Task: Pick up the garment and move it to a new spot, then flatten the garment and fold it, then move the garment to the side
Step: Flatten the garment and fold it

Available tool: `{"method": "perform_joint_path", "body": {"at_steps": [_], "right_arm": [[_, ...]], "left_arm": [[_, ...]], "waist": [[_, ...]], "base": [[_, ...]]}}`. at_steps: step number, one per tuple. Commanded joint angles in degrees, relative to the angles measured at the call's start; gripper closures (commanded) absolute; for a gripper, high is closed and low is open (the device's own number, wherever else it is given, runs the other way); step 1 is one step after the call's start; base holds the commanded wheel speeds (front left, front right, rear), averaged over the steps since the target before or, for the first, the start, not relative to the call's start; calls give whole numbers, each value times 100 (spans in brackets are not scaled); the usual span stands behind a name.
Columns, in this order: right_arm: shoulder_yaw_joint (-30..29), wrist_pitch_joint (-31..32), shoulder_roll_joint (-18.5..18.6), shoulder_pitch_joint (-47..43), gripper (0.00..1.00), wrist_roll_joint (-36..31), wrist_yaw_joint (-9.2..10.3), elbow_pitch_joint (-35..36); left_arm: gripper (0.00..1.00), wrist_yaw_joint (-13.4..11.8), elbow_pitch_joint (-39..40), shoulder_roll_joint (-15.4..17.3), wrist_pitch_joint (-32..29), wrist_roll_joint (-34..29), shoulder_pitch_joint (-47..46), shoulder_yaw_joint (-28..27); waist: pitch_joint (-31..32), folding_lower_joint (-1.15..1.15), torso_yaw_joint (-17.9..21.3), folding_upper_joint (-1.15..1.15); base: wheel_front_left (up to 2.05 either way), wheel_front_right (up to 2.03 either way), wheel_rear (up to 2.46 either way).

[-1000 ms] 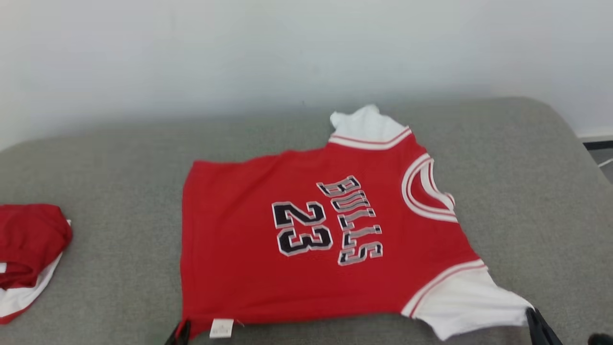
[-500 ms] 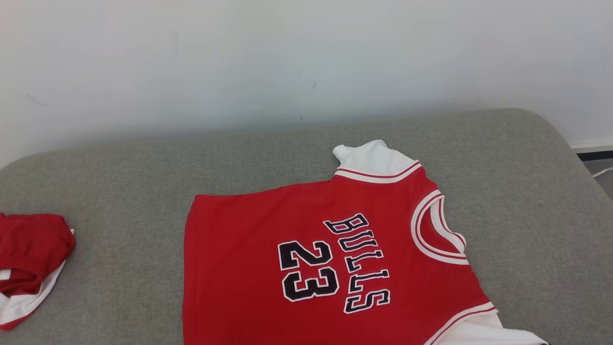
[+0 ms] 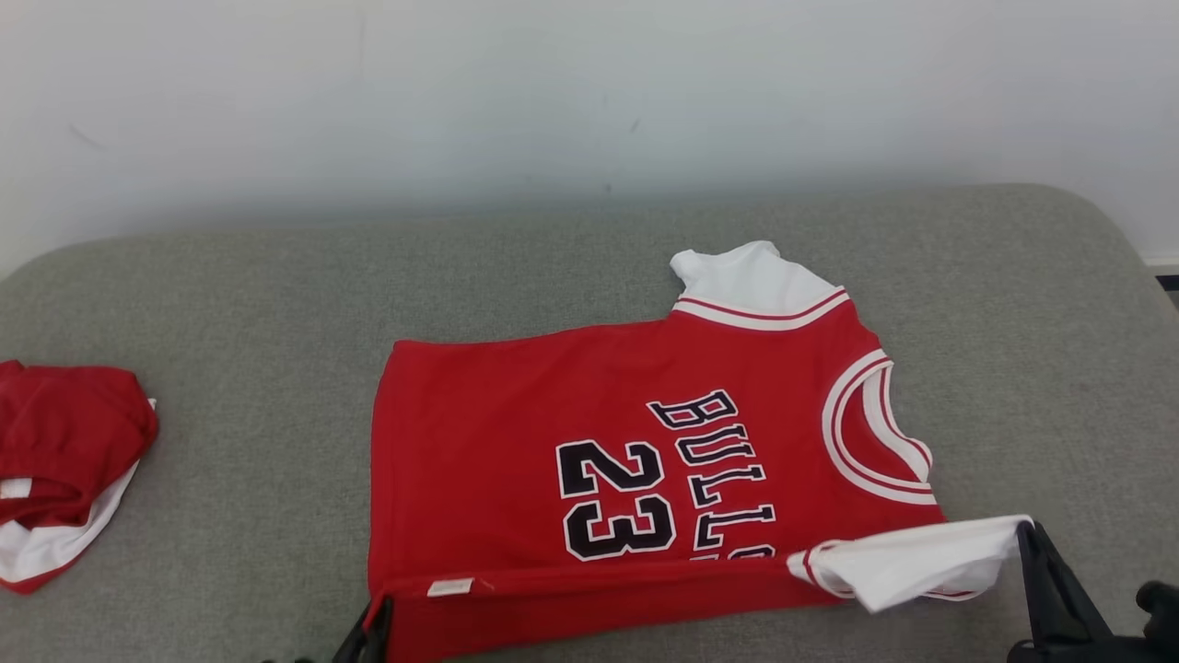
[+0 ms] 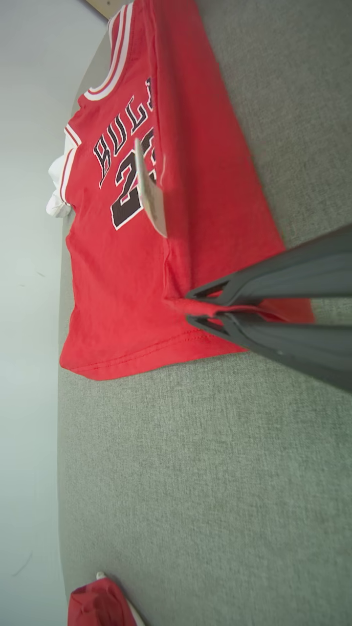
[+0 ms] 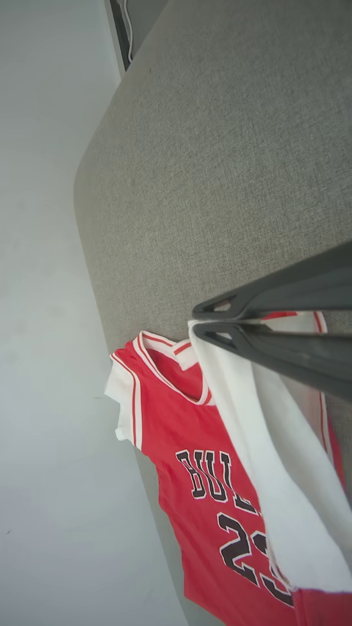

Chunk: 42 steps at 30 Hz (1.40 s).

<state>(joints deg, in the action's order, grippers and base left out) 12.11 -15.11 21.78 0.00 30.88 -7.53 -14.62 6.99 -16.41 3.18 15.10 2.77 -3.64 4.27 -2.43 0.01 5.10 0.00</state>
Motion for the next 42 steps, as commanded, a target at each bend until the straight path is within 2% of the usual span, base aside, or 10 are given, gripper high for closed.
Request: {"method": "perform_joint_path", "body": {"at_steps": [1, 11, 19, 20, 21, 22, 23, 24, 33, 42], "right_arm": [[25, -3, -1, 180, 100, -4, 8, -118], [227, -3, -30, 886, 100, -69, 8, -614], [341, -3, -85, 1372, 100, -113, 8, -868], [343, -3, -97, 1437, 97, -109, 8, -905], [340, -2, -115, 1484, 61, -83, 8, -953], [349, -3, -124, 1523, 0, -75, 7, -971], [352, -3, -133, 1577, 0, -82, 8, -984], [348, -3, -143, 1612, 0, -88, 7, -977], [-343, -2, -331, 1289, 0, -430, 8, -545], [-240, -3, -384, 589, 0, -413, 7, -597]], "left_arm": [[100, 18, -94, 19, 9, -97, -134, 37], [100, 24, -391, 5, 8, -90, -687, 171], [100, -66, -552, -19, 8, -52, -1060, 227], [100, -63, -587, -19, 8, -53, -1084, 250], [86, -86, -624, -19, 8, -49, -1123, 251], [52, -112, -673, -17, 8, -40, -1159, 241], [15, -130, -684, -20, 9, -37, -1191, 248], [0, -169, -665, -22, 9, -36, -1215, 244], [0, -649, -388, -26, 8, 117, -935, 78], [0, -555, -308, -26, 8, 448, -444, 194]], "waist": [[-95, -1, -50, 0], [-480, -1, -88, 0], [-821, -1, -133, 0], [-859, -1, -142, 0], [-880, -1, -148, 0], [-907, -1, -154, 0], [-926, -1, -158, 0], [-940, -1, -162, 0], [-843, -1, -178, 0], [-563, -1, -107, 0]], "base": [[0, 0, 0], [0, 0, 0], [0, 0, 0], [0, 0, 0], [0, 0, 0], [0, 0, 0], [0, 0, 0], [0, 0, 0], [0, 0, 0], [0, 0, 0]]}}
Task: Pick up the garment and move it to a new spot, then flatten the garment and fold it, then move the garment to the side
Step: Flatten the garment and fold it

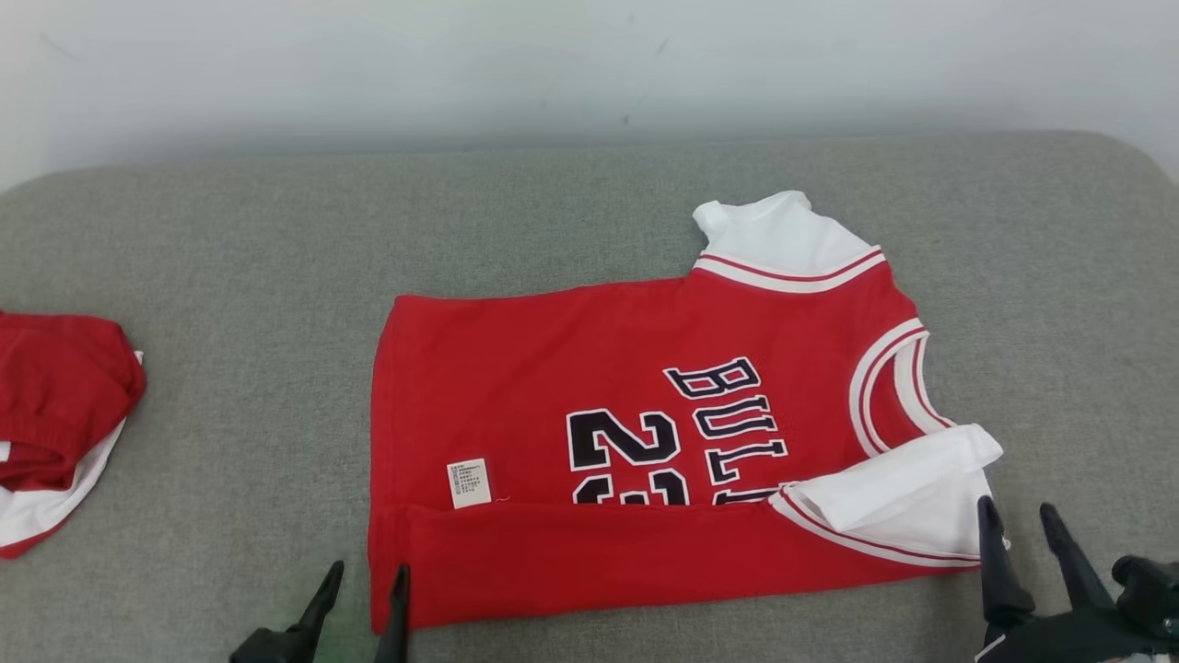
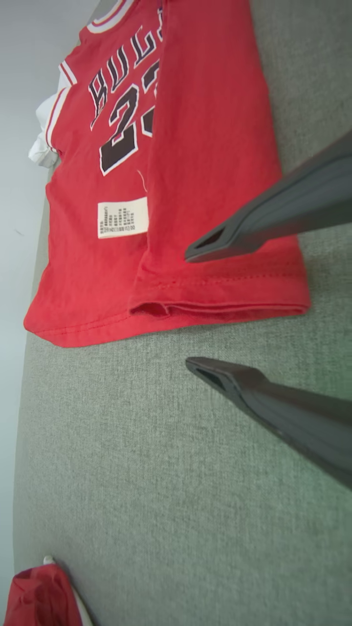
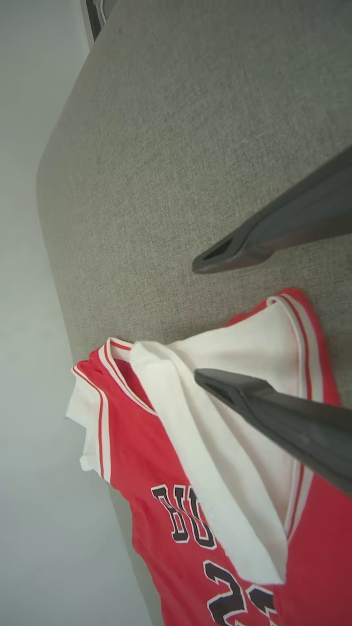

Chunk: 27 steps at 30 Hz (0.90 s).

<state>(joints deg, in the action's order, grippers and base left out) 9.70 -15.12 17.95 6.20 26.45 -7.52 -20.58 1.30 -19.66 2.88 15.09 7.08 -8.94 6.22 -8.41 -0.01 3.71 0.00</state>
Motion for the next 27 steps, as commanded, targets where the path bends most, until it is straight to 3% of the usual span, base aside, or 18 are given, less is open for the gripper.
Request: {"method": "perform_joint_path", "body": {"at_steps": [1, 5, 21, 23, 27], "right_arm": [[46, -1, 2, -78, 0, 42, 6, 1], [215, -1, 38, -142, 0, 131, 6, -122], [540, 0, 27, 314, 0, 357, 6, -1093], [576, 2, 38, 369, 20, 395, 6, -1169], [645, 6, 40, 438, 78, 461, 7, -1223]], "left_arm": [[0, 28, 12, 1, 9, 12, 107, 16], [0, 183, -17, 5, 10, 43, 101, 69], [0, 319, -224, 2, 9, 198, -130, 233], [0, 347, -230, 3, 10, 233, -157, 249], [0, 355, -290, 4, 9, 334, -144, 235]], "waist": [[44, 1, 42, 0], [27, 1, 65, 0], [-138, 1, -29, 0], [-162, 1, -48, 0], [-192, 1, -62, 0]], "base": [[0, 0, 0], [0, 0, 0], [0, 0, 0], [0, 0, 0], [0, 0, 0]]}}
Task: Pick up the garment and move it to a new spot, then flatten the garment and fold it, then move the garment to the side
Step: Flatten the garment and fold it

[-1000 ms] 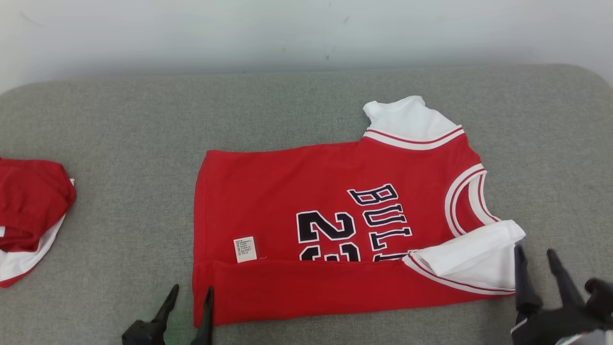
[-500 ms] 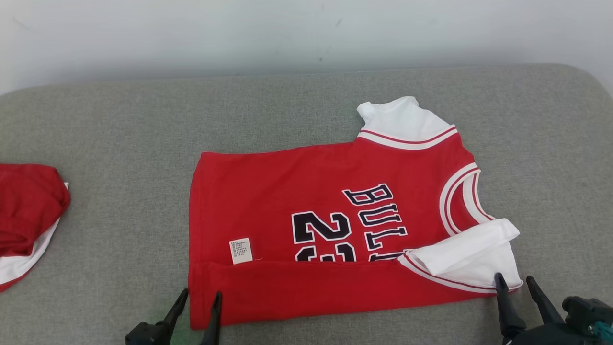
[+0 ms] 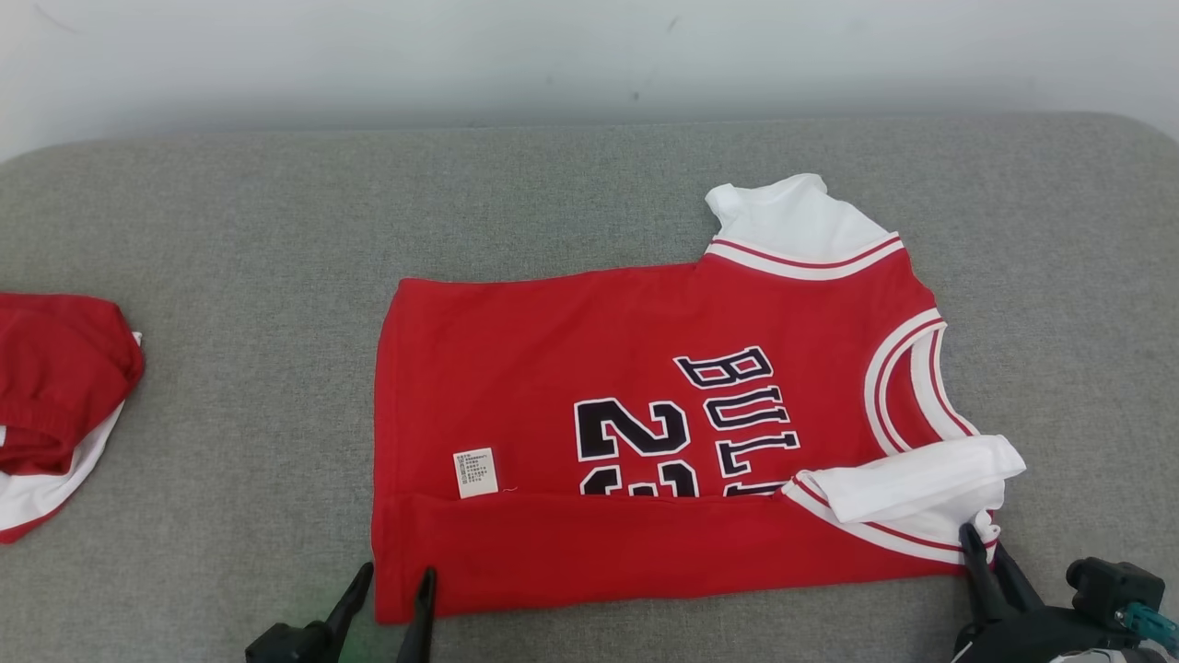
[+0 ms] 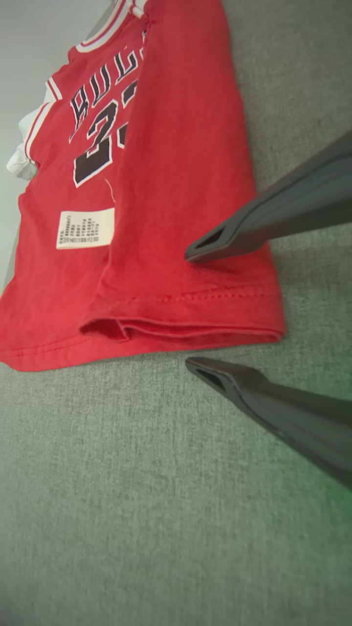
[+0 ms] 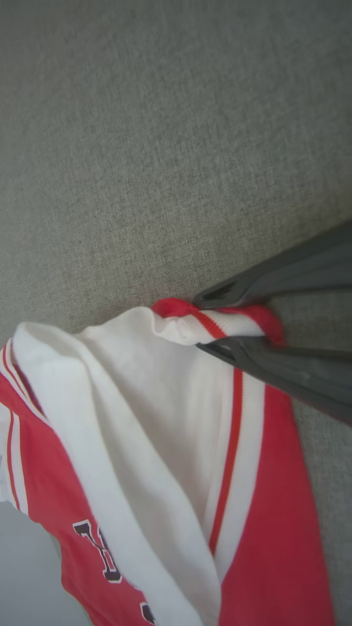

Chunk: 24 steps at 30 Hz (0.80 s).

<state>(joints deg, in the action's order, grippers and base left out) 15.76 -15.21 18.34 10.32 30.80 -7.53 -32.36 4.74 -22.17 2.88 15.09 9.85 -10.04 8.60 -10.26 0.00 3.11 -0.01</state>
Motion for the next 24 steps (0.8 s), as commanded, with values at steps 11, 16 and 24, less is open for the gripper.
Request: {"method": "perform_joint_path", "body": {"at_steps": [11, 16, 24], "right_arm": [[179, 9, 68, 89, 100, 92, 8, 73], [154, 8, 53, 43, 100, 74, 7, 137], [141, 8, 40, -166, 100, 32, 7, 214]], "left_arm": [[75, 248, -1169, -21, -55, 1305, -92, 517], [100, 267, -1349, -25, -65, 1495, -272, 725], [100, 266, -1318, 10, -17, 1157, -150, 338]], "waist": [[33, 0, 60, 1], [91, 0, 34, 1], [324, 0, -69, 1]], "base": [[0, 0, 0], [0, 0, 0], [0, 0, 0]]}}
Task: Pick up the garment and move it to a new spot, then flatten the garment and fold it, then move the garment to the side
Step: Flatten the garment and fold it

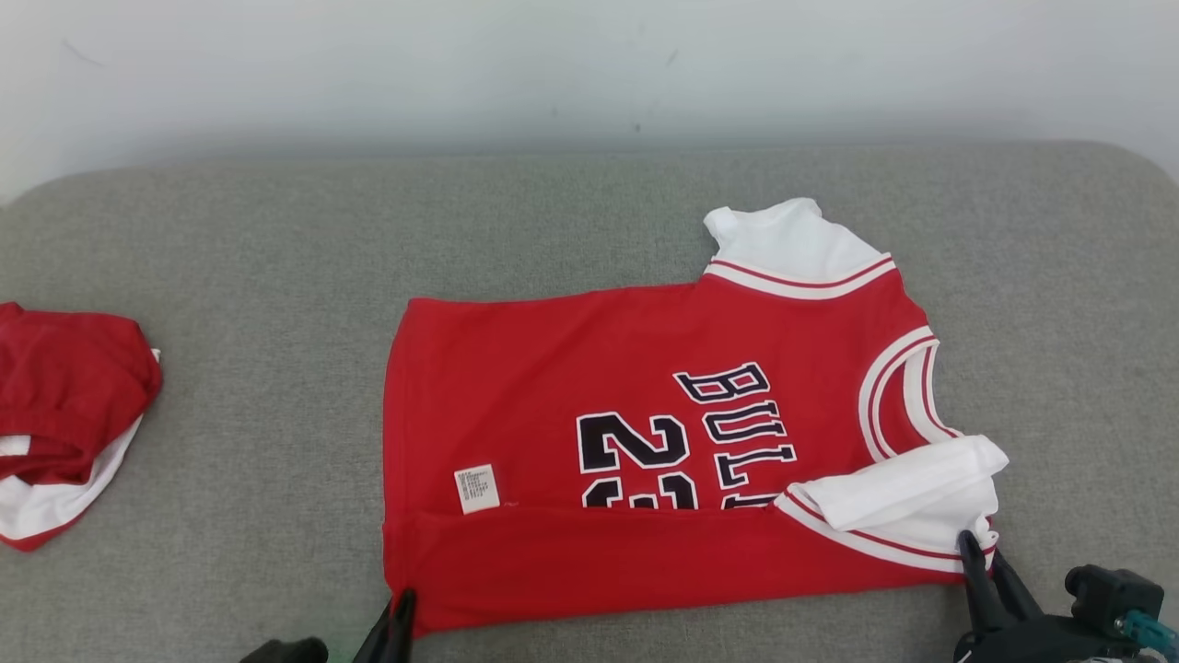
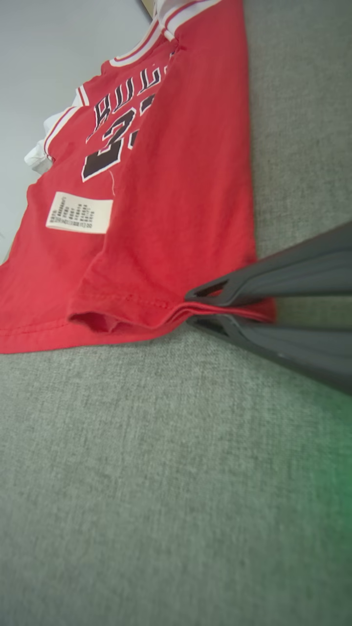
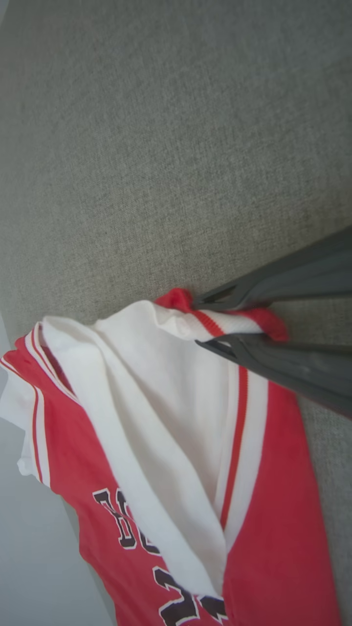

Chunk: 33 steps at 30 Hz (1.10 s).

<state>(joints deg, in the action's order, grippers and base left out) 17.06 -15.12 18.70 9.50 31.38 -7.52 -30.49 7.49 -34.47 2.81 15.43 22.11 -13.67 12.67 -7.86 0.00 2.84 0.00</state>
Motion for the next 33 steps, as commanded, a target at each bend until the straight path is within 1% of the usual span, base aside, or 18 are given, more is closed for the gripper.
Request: {"method": "perform_joint_path", "body": {"at_steps": [1, 4, 8, 16, 22, 28, 32, 33], "right_arm": [[26, -1, -7, -122, 100, -29, 6, 31], [37, -1, -23, -242, 100, -35, 6, 43], [32, -1, -54, -384, 100, -38, 7, 26], [109, -1, -105, -644, 100, -14, 7, 71], [250, -1, -35, -820, 100, 45, 7, 197], [329, -2, -33, -904, 100, 107, 7, 257], [370, -1, -34, -885, 100, 149, 7, 278], [355, -1, -39, -862, 51, 157, 7, 274]], "left_arm": [[100, -10, -111, 26, -44, -137, 221, -148], [100, -13, -186, 49, -38, -336, 310, -362], [100, -12, -277, 48, -33, -509, 418, -435], [100, -12, -348, 170, -31, -768, 552, -710], [100, -11, -347, 159, -27, -967, 591, -935], [100, -11, -351, 123, -26, -1136, 588, -1064], [100, -7, -297, 75, -26, -1124, 541, -917], [100, -7, -276, 65, -26, -1090, 533, -882]], "waist": [[127, 0, -52, 0], [285, 0, -86, 0], [438, 0, -103, 0], [659, 0, -75, 0], [727, 0, -29, 0], [713, 0, 16, 0], [673, 0, 24, 0], [665, 0, 24, 0]], "base": [[0, 0, 0], [0, 0, 0], [0, 0, 0], [0, 0, 0], [0, 0, 0], [0, 0, 0], [0, 0, 0], [0, 0, 0]]}}
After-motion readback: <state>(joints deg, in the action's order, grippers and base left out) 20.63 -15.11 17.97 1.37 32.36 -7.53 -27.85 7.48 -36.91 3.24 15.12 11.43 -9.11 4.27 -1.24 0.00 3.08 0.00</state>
